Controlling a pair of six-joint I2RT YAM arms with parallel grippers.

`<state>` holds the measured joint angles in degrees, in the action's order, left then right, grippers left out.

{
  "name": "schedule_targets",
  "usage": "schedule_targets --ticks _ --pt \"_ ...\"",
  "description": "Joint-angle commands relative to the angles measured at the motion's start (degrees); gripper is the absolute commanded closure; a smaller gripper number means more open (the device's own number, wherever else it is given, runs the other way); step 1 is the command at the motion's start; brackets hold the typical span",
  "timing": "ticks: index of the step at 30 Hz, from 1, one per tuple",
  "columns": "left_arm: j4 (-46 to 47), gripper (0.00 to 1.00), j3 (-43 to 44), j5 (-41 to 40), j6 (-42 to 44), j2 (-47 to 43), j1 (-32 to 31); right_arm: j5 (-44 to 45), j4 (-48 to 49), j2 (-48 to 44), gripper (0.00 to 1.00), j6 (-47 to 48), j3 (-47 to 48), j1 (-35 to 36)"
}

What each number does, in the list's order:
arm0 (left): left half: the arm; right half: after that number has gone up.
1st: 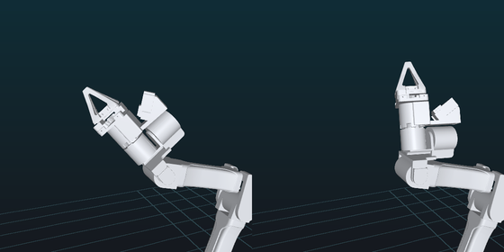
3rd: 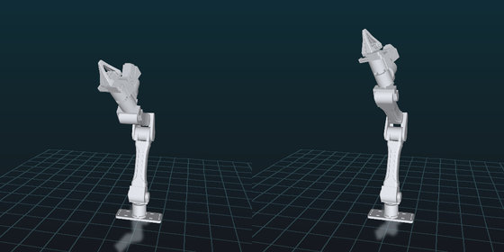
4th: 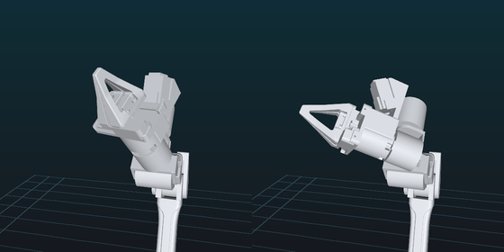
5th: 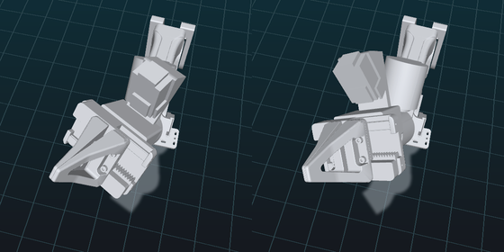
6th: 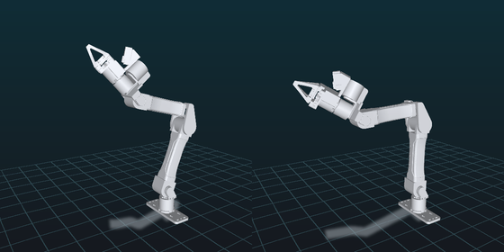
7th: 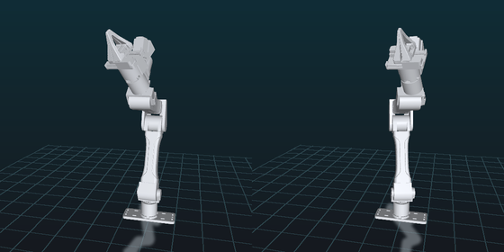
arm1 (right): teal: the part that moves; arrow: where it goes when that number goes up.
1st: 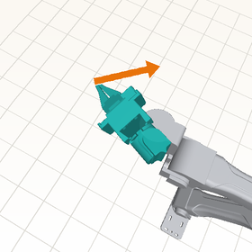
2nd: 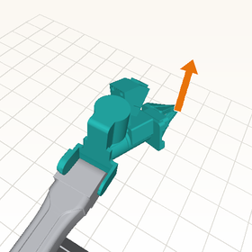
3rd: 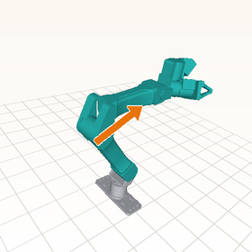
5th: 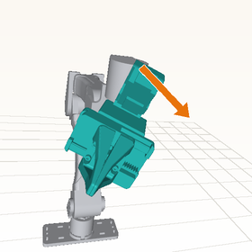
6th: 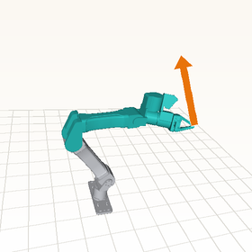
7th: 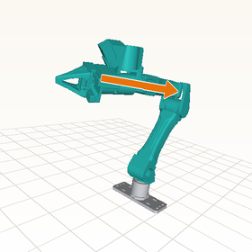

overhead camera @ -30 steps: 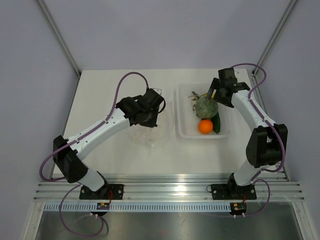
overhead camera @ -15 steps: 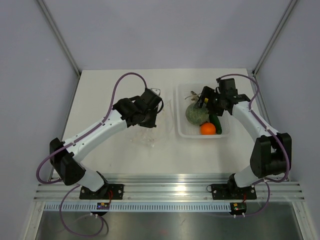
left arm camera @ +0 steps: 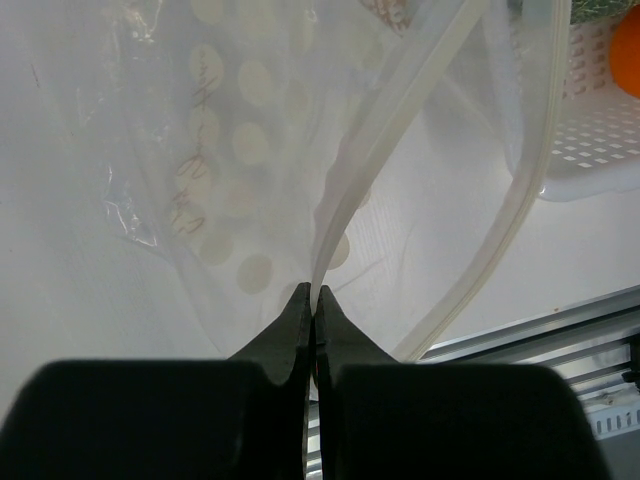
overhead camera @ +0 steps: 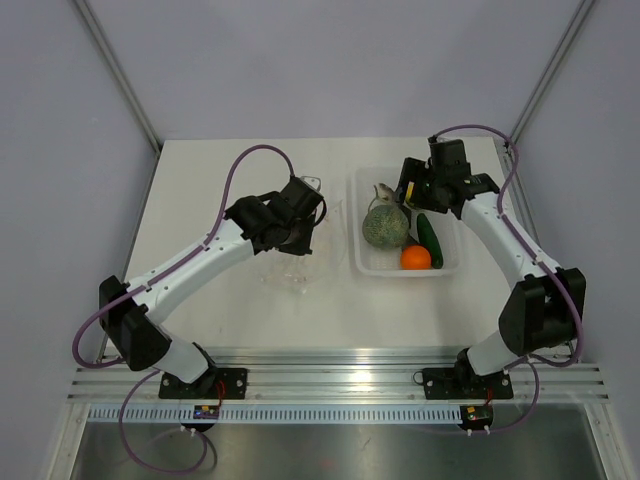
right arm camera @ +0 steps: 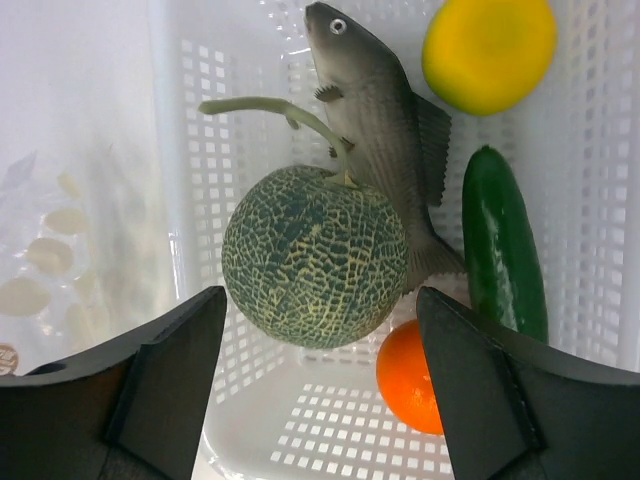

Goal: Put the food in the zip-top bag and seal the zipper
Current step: Adjust the fake fruit in the bin.

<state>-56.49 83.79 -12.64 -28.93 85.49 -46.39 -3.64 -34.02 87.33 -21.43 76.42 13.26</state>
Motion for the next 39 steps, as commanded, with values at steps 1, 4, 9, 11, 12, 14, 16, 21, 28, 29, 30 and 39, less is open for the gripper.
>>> schedule_targets --ticks 1,4,9,11,12,14,16,21,28,29,30,39 --pt "1.6 1.0 0.3 0.1 0.7 -1.6 0.3 8.4 -1.6 4.6 0.15 6.9 5.5 5.0" --pt "1.5 1.0 0.2 0.3 0.5 -1.5 0.5 12.5 -2.1 9.6 0.14 10.4 9.7 7.1" --pt "1.4 1.0 -0.1 0.5 0.4 -1.9 0.5 13.4 -5.3 18.3 0.13 13.8 19.9 7.0" --pt "1.4 1.0 -0.6 0.6 0.5 -2.0 0.5 12.7 -6.0 22.2 0.13 16.1 23.5 7.6" --pt "1.4 1.0 -0.7 0.5 0.5 -2.1 0.6 13.0 -7.1 23.4 0.13 16.9 24.6 7.7" --pt "1.6 1.0 -0.9 0.6 0.5 -2.1 0.6 12.8 -8.3 26.9 0.13 18.6 27.2 7.9" --pt "1.7 1.0 -1.1 0.8 0.7 -1.9 0.6 11.9 -8.8 29.3 0.14 18.8 28.2 7.9" --pt "1.9 1.0 -1.2 1.0 0.9 -1.6 0.7 9.8 -7.4 32.0 0.25 17.3 28.1 8.0" --pt "1.8 1.0 -0.7 1.2 0.9 -1.6 1.0 6.5 -7.6 31.6 0.93 15.2 28.9 8.0" --pt "1.8 1.0 -0.6 1.4 0.8 -1.6 1.0 6.6 -7.5 30.8 1.0 14.6 28.6 8.0" --pt "1.9 1.0 -0.5 1.6 0.8 -1.7 1.0 7.1 -7.1 29.9 1.0 14.1 28.2 7.9" --pt "2.3 1.0 -0.4 2.2 0.9 -3.0 0.9 16.6 1.1 10.8 1.0 5.0 14.7 7.8"
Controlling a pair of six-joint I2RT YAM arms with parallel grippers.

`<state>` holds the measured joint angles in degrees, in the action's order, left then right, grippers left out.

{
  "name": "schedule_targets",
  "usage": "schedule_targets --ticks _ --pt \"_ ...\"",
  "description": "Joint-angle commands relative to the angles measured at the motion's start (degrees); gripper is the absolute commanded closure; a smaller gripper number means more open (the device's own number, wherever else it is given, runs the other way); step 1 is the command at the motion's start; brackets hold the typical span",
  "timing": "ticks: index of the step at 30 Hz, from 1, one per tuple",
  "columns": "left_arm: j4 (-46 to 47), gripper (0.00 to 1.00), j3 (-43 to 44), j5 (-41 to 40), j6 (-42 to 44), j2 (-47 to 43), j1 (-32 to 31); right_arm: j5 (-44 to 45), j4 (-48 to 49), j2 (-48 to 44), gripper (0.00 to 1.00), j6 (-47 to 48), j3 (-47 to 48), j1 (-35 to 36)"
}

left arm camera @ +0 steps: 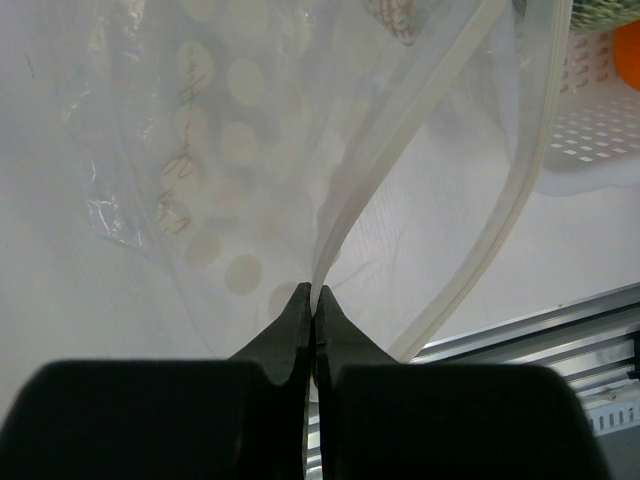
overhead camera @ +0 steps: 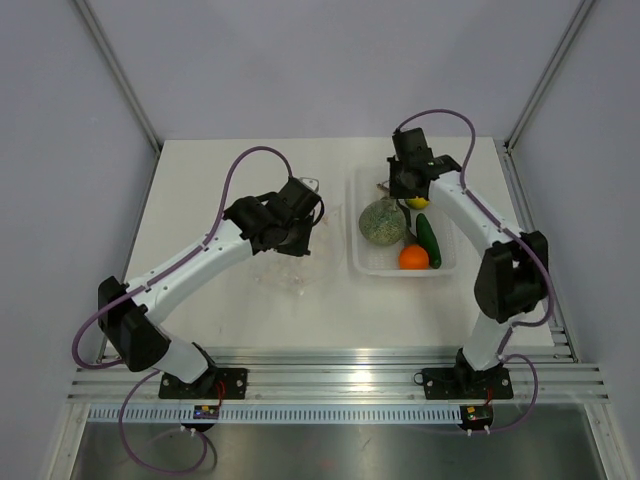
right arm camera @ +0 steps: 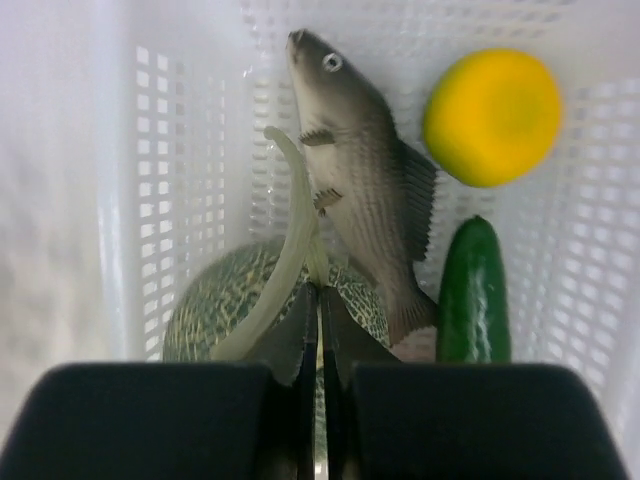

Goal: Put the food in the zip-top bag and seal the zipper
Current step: Adjust the fake fruit in the bin.

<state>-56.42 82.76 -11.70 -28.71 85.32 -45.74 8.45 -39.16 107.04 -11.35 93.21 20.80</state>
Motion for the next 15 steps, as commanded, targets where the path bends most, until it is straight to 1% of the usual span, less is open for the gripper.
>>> schedule_targets --ticks 1,3,7,10,12,14,15 --pt "2.4 1.0 0.6 1.2 0.6 -2.9 0.3 6.8 6.8 -12.0 1.0 -6.0 -4.4 0.3" --pt "2.4 1.0 0.6 1.3 0.5 -3.0 0.3 8.7 9.0 -15.0 1.0 -8.1 -7.2 0.3" --pt "3.2 1.0 0.5 2.0 0.1 -3.1 0.3 15.5 13.7 -22.9 1.0 -12.3 -17.0 0.2" --pt "4.1 1.0 0.7 3.5 -0.2 -2.8 0.4 17.9 17.4 -27.2 1.0 -15.8 -22.5 0.3" --pt "4.0 1.0 1.3 4.1 -0.5 -2.0 0.5 18.2 19.0 -29.1 1.0 -17.6 -24.3 0.3" --pt "4.0 1.0 2.1 4.6 -0.6 -1.6 0.4 19.7 16.4 -29.1 1.0 -19.7 -24.6 0.3" --pt "4.0 1.0 2.1 4.7 -0.6 -1.4 0.5 20.5 14.8 -28.4 0.97 -20.8 -24.3 0.3"
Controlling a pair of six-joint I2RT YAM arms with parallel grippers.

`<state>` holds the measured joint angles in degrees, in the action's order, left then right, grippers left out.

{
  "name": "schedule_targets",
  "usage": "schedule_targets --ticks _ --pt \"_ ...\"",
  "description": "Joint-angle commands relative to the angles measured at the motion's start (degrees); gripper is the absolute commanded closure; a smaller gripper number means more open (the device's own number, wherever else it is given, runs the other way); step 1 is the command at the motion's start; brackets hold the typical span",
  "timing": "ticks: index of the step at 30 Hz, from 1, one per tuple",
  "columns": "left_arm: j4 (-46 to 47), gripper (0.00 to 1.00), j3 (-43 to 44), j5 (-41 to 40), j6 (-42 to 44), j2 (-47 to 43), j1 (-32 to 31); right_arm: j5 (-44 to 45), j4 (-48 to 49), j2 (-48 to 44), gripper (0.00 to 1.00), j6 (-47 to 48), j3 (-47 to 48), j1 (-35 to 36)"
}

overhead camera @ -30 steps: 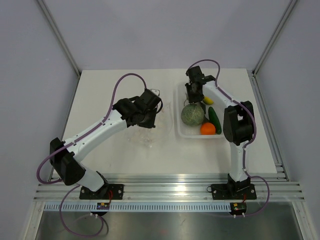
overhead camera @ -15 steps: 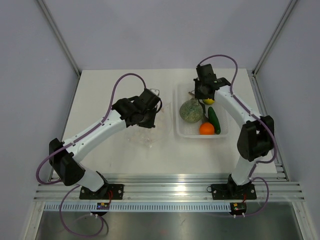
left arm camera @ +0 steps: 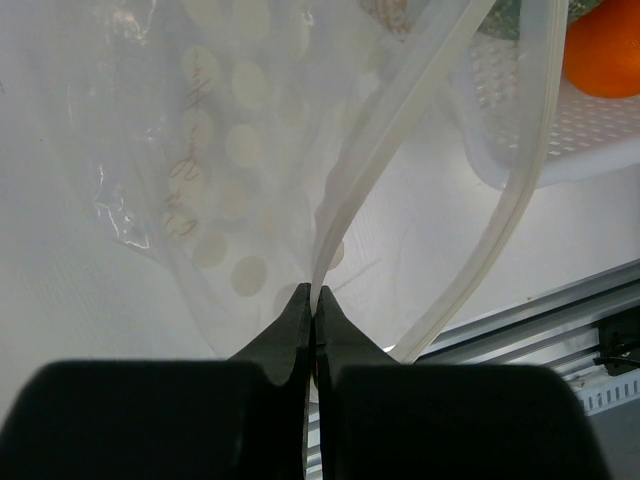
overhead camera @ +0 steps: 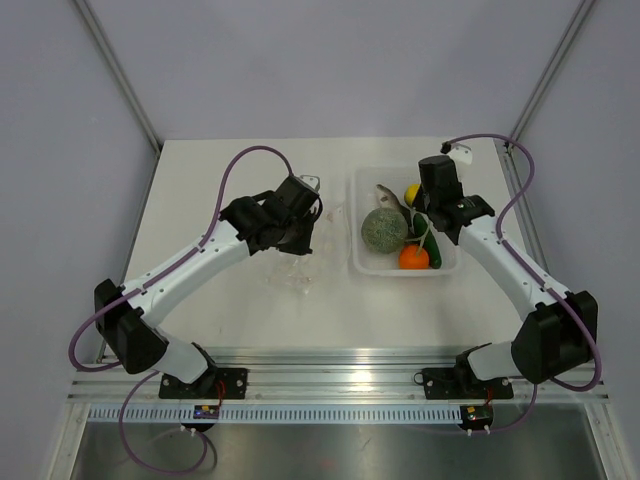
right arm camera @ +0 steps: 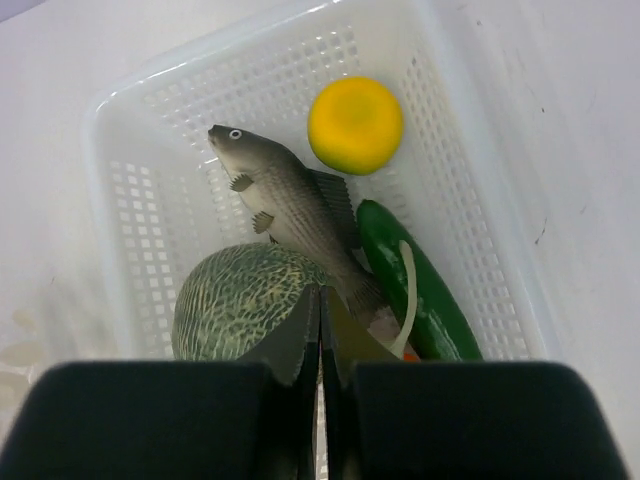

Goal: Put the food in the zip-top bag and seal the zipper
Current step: Adjust the fake fruit in the bin, then pick up the fake fruit from the bin.

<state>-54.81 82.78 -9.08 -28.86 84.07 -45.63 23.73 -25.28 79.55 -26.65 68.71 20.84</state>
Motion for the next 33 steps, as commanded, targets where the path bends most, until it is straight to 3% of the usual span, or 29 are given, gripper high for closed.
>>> schedule_targets --ticks 1,2,4,10,14,18,25,28,29,30,33 --pt "2.4 1.0 2.4 2.1 -0.4 -0.1 0.4 6.9 -1.2 -0.6 0.92 -8.7 1.1 0.3" --pt "2.4 1.0 2.5 2.0 -0.4 0.0 0.4 7.0 -3.6 -0.5 0.82 -9.8 0.9 0.2" --pt "2.3 1.0 2.6 2.0 -0.3 0.2 0.4 4.3 -3.5 -1.2 0.71 -11.0 -1.4 0.2" --pt "2.2 1.0 1.8 2.2 -0.4 -0.4 0.4 -0.7 -5.8 -3.6 0.64 -14.5 -5.9 -1.9" --pt "2.6 1.0 1.0 2.1 -0.6 -0.8 0.3 -4.9 -4.8 -4.6 0.53 -12.4 -9.4 -4.7" --pt "2.9 1.0 1.2 2.0 -0.7 -0.4 0.4 -10.1 -5.2 -4.4 0.5 -11.1 -10.5 -6.0" --pt "3.4 1.0 2.6 0.6 -3.5 0.0 0.3 -15.1 -1.9 -5.1 0.51 -18.9 -14.2 -7.0" --pt "3.3 1.0 3.3 0.2 -3.6 0.0 0.4 -14.8 -3.4 -3.4 0.49 -15.5 -12.3 -6.9" --pt "3.0 1.0 3.8 0.0 -3.5 0.1 0.5 -14.8 -5.4 -2.8 0.46 -14.1 -11.6 -6.9" --pt "2.9 1.0 4.0 -0.1 -3.2 0.2 0.5 -15.4 -6.3 -2.2 0.34 -13.0 -10.4 -6.9" --pt "2.5 1.0 4.8 -0.2 -2.8 0.6 0.4 -16.3 -9.4 -2.7 0.21 -8.4 -9.7 -6.9"
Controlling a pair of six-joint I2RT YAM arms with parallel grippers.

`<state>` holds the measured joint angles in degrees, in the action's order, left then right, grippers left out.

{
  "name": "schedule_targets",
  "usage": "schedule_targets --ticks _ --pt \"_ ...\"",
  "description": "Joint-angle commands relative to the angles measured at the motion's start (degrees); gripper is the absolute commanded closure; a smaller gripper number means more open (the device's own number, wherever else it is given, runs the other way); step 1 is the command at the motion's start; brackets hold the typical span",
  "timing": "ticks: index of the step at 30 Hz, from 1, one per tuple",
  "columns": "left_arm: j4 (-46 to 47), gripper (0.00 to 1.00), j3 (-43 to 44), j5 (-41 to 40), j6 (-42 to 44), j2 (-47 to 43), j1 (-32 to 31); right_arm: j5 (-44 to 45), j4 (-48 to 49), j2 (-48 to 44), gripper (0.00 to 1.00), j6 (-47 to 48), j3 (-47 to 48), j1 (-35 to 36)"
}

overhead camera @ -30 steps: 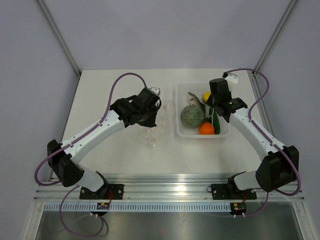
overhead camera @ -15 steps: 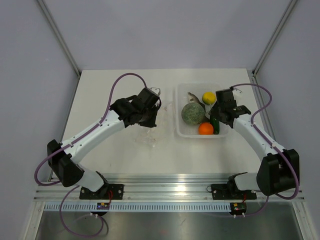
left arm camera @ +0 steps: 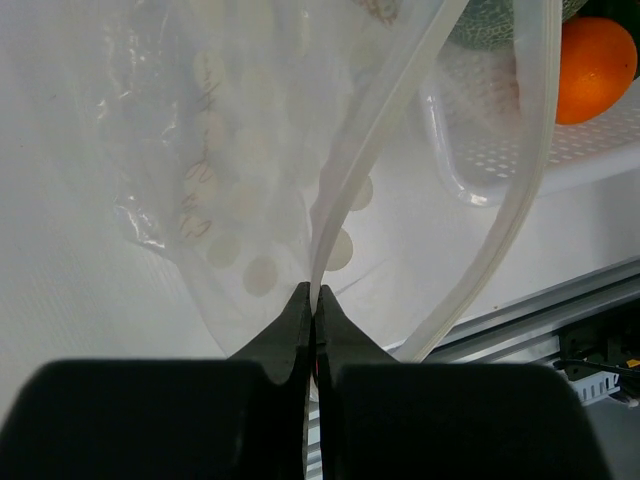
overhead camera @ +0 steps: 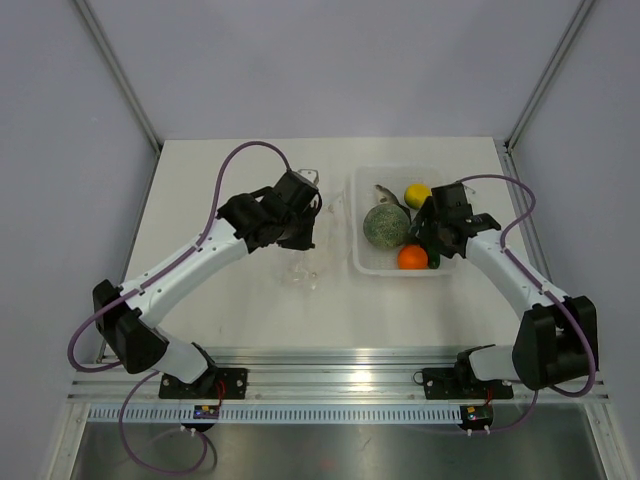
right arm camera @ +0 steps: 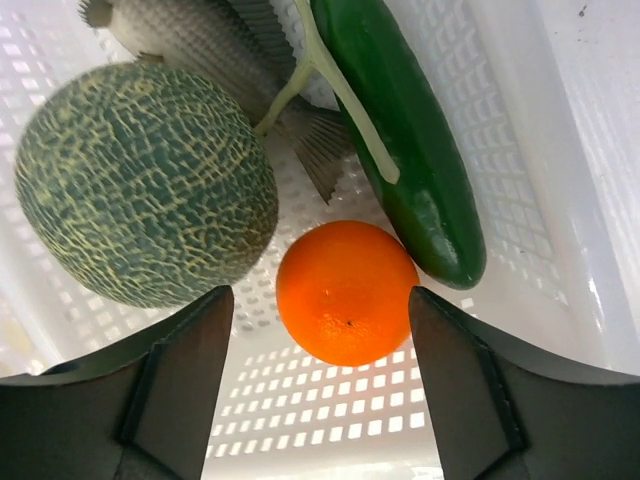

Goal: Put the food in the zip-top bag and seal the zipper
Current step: Pick up the fake fruit from the bin.

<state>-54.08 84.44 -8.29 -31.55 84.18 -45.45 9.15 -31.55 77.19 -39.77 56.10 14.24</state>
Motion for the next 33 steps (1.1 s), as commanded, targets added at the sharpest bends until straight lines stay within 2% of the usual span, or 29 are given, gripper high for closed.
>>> schedule_targets --ticks 1,6,9,22,26,27,30,33 --pt "1.7 1.0 3.2 -1.0 0.0 0.7 0.3 -1.9 -3.8 -0.8 0.21 7.0 2.7 -0.3" --pt "1.9 1.0 3.0 -0.8 0.3 1.3 0.2 -6.0 -6.3 -2.4 0.19 11.8 0.6 -0.3" --pt "1.8 1.0 2.8 -0.9 0.2 1.4 0.3 -8.9 -6.8 -0.1 0.19 14.4 0.1 0.0" --pt "1.4 1.0 1.8 -1.6 0.1 0.0 0.4 -8.6 -2.0 9.2 0.13 13.9 -0.2 0.5" --pt "1.4 1.0 1.4 -1.4 0.0 0.0 0.3 -8.0 -0.3 8.2 0.23 13.1 -1.2 0.6" --pt "1.4 1.0 1.3 -1.5 0.1 0.0 0.4 -7.7 -0.4 7.8 0.33 12.9 -1.1 0.6" --pt "1.4 1.0 1.2 -1.5 0.2 -0.2 0.4 -6.4 -1.8 5.0 0.43 13.0 -0.5 0.7" --pt "1.5 1.0 1.5 -1.5 0.3 -0.1 0.4 -5.7 -4.3 1.2 0.44 13.2 1.0 0.6"
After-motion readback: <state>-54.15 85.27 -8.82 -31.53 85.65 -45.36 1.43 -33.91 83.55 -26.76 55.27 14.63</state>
